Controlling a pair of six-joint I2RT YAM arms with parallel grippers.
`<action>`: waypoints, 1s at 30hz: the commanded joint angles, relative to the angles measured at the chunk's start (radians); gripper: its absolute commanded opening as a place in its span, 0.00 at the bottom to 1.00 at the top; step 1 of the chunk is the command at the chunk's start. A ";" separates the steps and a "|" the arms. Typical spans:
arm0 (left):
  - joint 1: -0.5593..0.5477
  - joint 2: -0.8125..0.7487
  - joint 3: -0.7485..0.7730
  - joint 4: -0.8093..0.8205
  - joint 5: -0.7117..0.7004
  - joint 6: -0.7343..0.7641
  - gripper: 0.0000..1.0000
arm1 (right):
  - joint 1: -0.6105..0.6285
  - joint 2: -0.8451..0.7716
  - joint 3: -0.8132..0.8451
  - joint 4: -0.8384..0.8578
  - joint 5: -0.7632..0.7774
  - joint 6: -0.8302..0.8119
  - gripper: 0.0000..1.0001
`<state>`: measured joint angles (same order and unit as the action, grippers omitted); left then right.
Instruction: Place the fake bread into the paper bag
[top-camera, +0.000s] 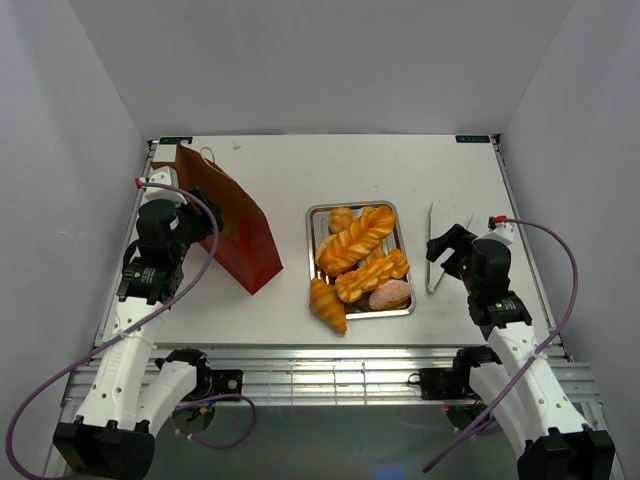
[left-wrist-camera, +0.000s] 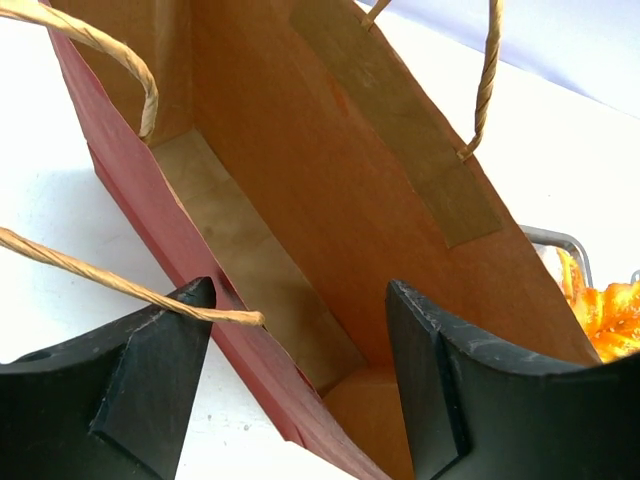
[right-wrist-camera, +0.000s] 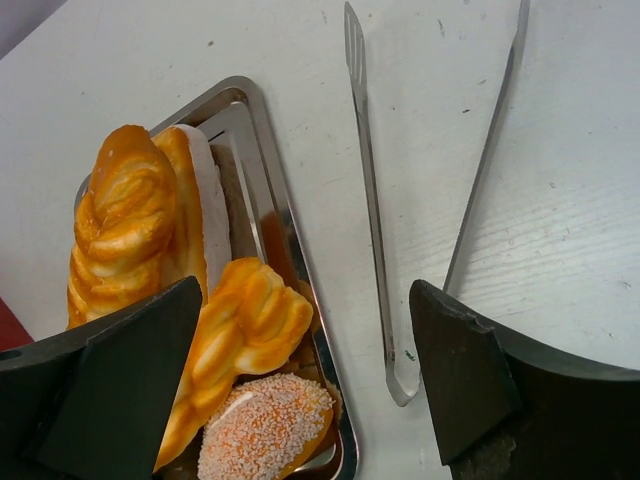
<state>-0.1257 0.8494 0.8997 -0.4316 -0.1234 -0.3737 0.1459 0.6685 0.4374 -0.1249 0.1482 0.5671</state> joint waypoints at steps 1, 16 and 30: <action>0.003 -0.001 -0.010 0.056 -0.005 0.024 0.80 | -0.002 -0.003 0.041 -0.013 0.056 0.010 0.90; 0.006 -0.027 -0.044 0.079 -0.022 0.068 0.75 | -0.002 0.025 0.184 -0.254 0.188 -0.194 0.90; 0.011 -0.039 -0.058 0.077 -0.012 0.085 0.40 | -0.002 0.190 0.138 -0.254 0.103 -0.193 0.90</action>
<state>-0.1223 0.8307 0.8471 -0.3607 -0.1314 -0.3031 0.1459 0.8406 0.5869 -0.3962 0.2745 0.3981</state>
